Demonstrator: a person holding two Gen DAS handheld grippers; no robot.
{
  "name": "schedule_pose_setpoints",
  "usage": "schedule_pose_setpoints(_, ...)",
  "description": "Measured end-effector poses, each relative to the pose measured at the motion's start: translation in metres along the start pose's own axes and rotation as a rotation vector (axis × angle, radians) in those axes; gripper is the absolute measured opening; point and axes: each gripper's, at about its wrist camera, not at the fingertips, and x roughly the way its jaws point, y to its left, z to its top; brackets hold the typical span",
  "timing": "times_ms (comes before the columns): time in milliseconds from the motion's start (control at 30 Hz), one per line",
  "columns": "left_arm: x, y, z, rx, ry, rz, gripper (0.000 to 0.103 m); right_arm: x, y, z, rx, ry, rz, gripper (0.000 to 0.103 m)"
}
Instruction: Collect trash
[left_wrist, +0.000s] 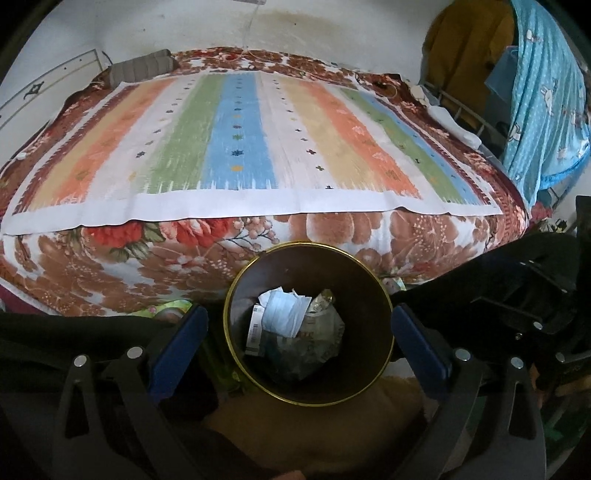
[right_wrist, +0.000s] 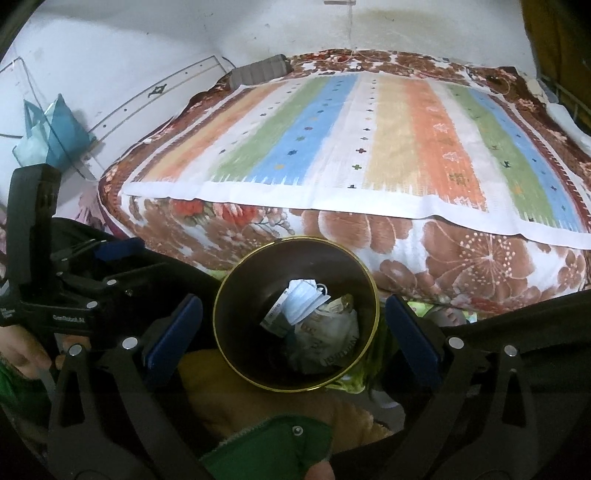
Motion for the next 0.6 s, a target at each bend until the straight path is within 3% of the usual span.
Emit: schedule_pose_setpoints(600,0.0021,0.0057,0.0013,-0.024,0.011,-0.007,0.097,0.0037,0.0029,-0.0021,-0.014,0.016,0.013,0.094)
